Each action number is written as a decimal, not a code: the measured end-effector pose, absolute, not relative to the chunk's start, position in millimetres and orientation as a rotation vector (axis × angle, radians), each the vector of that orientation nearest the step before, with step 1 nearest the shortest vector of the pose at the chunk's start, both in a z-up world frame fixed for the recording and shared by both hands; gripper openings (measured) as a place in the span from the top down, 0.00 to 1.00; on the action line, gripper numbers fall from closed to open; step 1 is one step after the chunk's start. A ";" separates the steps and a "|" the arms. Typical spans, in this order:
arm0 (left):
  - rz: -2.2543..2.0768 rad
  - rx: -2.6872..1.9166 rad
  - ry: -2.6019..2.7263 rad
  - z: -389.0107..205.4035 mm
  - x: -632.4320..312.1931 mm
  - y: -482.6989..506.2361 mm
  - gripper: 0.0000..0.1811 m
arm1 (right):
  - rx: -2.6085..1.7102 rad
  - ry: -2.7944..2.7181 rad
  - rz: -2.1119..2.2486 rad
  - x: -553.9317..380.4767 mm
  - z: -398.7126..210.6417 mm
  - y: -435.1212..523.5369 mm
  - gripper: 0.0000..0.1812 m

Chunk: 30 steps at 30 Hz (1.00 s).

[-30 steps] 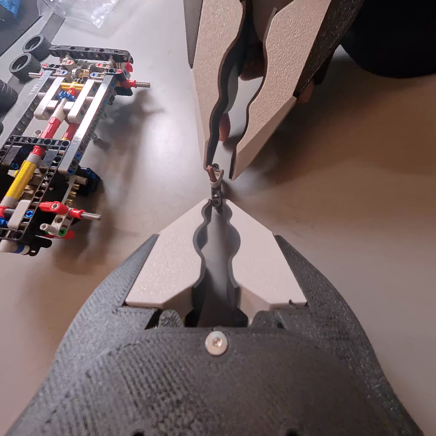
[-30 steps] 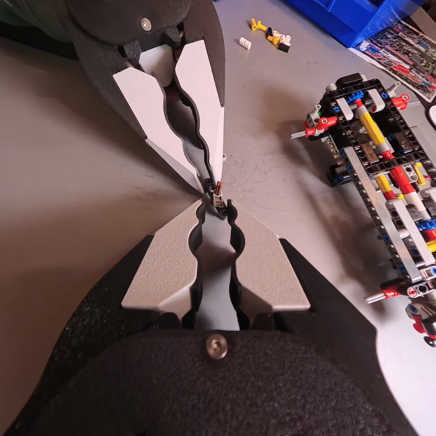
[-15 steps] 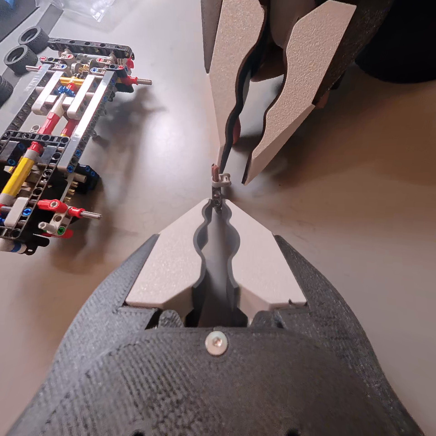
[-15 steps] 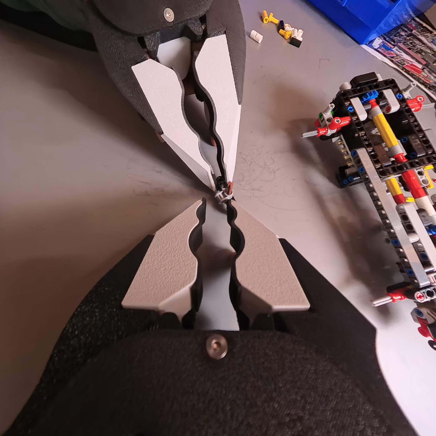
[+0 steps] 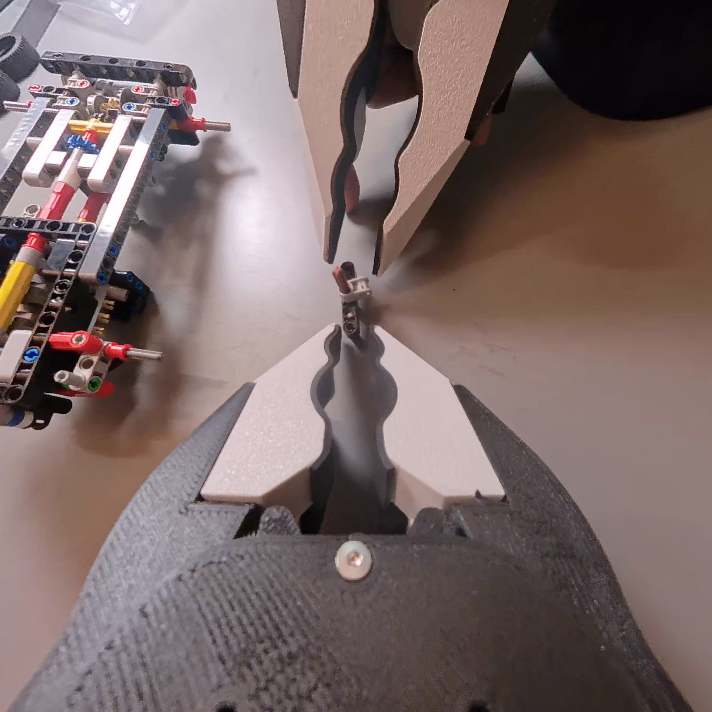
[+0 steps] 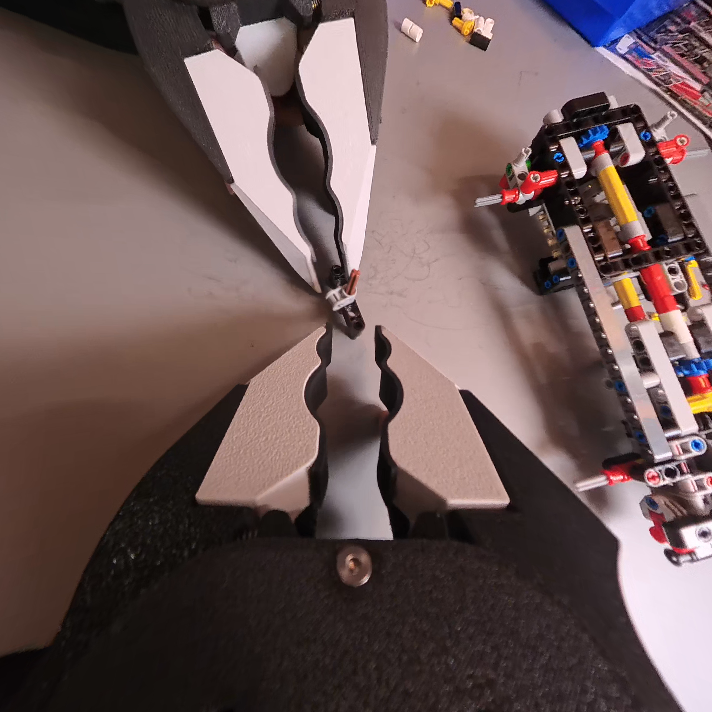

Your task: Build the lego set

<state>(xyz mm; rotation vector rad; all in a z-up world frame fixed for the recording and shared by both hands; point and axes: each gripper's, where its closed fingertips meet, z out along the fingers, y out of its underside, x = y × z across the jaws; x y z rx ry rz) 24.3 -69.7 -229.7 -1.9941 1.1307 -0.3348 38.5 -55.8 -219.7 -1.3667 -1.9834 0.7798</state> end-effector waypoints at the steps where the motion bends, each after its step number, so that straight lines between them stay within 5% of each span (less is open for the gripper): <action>1: -0.346 -1.996 1.126 -229.2 24.0 -69.9 0.92 | -1.359 -1.995 0.775 37.2 -220.4 -56.2 0.90; 30: -0.345 -2.041 1.107 -230.3 -15.4 -69.5 0.97 | -1.324 -2.010 0.776 34.9 -215.9 -52.7 0.92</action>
